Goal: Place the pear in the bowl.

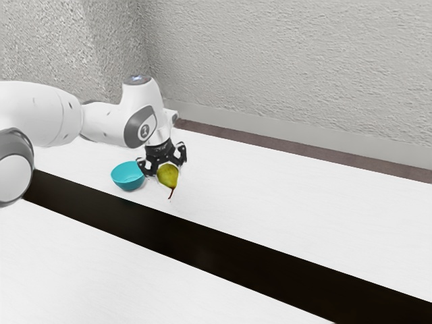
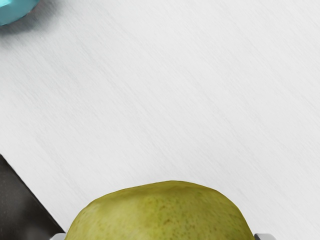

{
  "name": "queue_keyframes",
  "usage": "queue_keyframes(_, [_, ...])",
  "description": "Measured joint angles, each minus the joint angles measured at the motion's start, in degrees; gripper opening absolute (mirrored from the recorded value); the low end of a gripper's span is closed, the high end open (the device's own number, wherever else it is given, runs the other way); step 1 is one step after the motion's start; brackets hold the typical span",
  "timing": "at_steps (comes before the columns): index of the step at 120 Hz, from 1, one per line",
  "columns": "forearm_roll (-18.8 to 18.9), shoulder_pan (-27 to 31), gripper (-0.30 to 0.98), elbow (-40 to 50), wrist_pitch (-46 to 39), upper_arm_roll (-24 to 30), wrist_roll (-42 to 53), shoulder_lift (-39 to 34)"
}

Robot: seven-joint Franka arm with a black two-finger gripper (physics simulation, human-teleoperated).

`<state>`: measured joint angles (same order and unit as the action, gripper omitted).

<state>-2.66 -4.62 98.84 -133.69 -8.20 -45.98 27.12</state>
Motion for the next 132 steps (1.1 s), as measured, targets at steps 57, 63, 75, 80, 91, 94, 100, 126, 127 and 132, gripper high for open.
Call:
queue_keyframes(57, [1.74, 17.65, 0.41, -9.58, -0.10, 3.68, -0.07, 7.34])
queue_keyframes(63, [1.74, 17.91, 0.41, -9.70, -0.14, 3.70, -0.03, 7.67])
queue_keyframes(75, [1.65, 18.41, 0.48, -10.72, -0.21, 4.03, 0.12, 8.57])
queue_keyframes(80, [1.61, 18.46, 0.51, -10.90, -0.24, 4.15, 0.19, 8.72])
queue_keyframes(91, [1.56, 18.50, 0.57, -11.00, -0.27, 4.23, 0.32, 8.82])
queue_keyframes(94, [1.55, 18.48, 0.58, -11.00, -0.28, 4.24, 0.35, 8.75])
queue_keyframes(100, [1.57, 18.17, 0.60, -10.94, -0.25, 4.24, 0.41, 7.83])
queue_keyframes(126, [1.50, 11.42, 0.64, -8.24, 9.80, 3.74, 1.21, -8.97])
queue_keyframes(127, [1.48, 11.05, 0.64, -8.22, 10.73, 3.49, 1.37, -9.91])
queue_keyframes(132, [1.33, 8.78, 0.65, -8.17, 15.26, 1.43, 2.43, -13.92])
